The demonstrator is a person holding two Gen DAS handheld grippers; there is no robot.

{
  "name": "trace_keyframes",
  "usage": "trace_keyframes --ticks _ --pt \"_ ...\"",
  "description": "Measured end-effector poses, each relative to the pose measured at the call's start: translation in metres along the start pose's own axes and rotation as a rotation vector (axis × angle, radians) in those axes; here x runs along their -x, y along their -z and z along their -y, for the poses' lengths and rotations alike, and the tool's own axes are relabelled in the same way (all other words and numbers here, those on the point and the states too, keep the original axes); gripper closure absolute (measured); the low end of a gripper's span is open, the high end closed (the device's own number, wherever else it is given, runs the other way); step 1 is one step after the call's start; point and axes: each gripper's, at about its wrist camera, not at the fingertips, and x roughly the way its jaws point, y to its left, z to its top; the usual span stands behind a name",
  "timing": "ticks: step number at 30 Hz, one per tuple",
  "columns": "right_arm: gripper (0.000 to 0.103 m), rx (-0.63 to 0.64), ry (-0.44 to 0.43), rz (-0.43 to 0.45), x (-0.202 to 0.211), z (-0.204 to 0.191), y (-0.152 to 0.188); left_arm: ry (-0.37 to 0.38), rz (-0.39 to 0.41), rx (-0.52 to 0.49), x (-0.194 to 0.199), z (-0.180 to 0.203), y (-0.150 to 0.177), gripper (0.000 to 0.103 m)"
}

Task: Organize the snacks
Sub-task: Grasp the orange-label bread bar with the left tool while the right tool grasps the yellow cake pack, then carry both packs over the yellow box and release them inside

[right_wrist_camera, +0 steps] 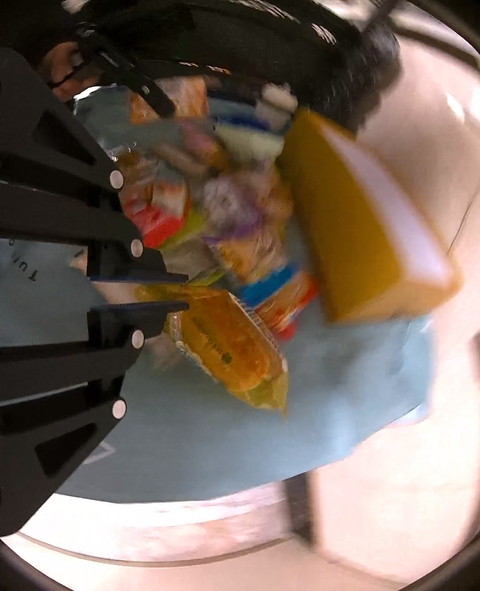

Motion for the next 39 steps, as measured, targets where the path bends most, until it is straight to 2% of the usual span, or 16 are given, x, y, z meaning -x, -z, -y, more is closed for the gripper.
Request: trace_keyframes --ticks 1,2,4,7,9,10,13,15,16,17,19,23,27,29,32,39 --pt "0.08 -0.031 0.004 -0.002 -0.002 0.005 0.0 0.002 0.0 0.003 0.0 0.0 0.001 0.073" --pt "0.061 -0.082 0.023 -0.006 -0.004 0.014 0.001 0.003 -0.001 0.003 0.001 0.0 0.003 0.073" --pt "0.048 -0.172 0.046 -0.002 -0.003 0.028 0.003 0.003 -0.008 0.004 0.003 -0.001 0.006 0.073" --pt "0.044 -0.281 0.036 0.01 -0.003 0.043 -0.001 -0.004 -0.015 0.006 0.002 -0.003 0.01 0.073" --pt "0.042 -0.381 -0.017 -0.004 -0.011 0.052 -0.007 -0.009 -0.017 0.011 0.002 -0.004 0.011 0.073" --pt "0.036 -0.4 -0.021 -0.01 -0.016 0.053 -0.013 -0.013 -0.016 0.013 0.001 -0.005 0.011 0.073" --pt "0.036 -0.459 0.02 -0.073 -0.039 0.051 -0.026 -0.021 -0.016 0.007 0.0 -0.004 0.01 0.073" --pt "0.037 -0.47 0.04 -0.058 -0.043 0.048 -0.032 -0.021 -0.018 0.006 -0.001 -0.003 0.009 0.073" --pt "0.054 -0.455 0.032 -0.048 -0.044 0.047 -0.035 -0.021 -0.017 0.006 0.0 -0.003 0.009 0.073" --pt "0.061 -0.421 0.018 -0.038 -0.045 0.045 -0.036 -0.021 -0.016 0.004 0.0 -0.003 0.009 0.073" --pt "0.063 -0.36 0.031 0.006 -0.039 0.038 -0.034 -0.022 -0.014 0.004 0.002 -0.003 0.01 0.073" --pt "0.064 -0.187 0.017 0.077 -0.018 0.012 -0.026 -0.024 0.004 0.017 0.008 -0.008 0.009 0.073" --pt "0.064 0.042 0.012 0.149 0.022 -0.031 -0.014 -0.01 0.047 0.0 0.02 -0.001 0.0 0.073" --pt "0.064 0.109 -0.021 0.184 0.045 -0.05 -0.01 0.001 0.076 -0.014 0.028 0.005 -0.009 0.073" --pt "0.064 0.148 -0.069 0.231 0.07 -0.071 -0.011 0.012 0.119 -0.031 0.04 0.018 -0.028 0.073" --pt "0.064 0.216 -0.109 0.303 0.099 -0.102 -0.022 0.029 0.183 -0.063 0.057 0.034 -0.059 0.073"
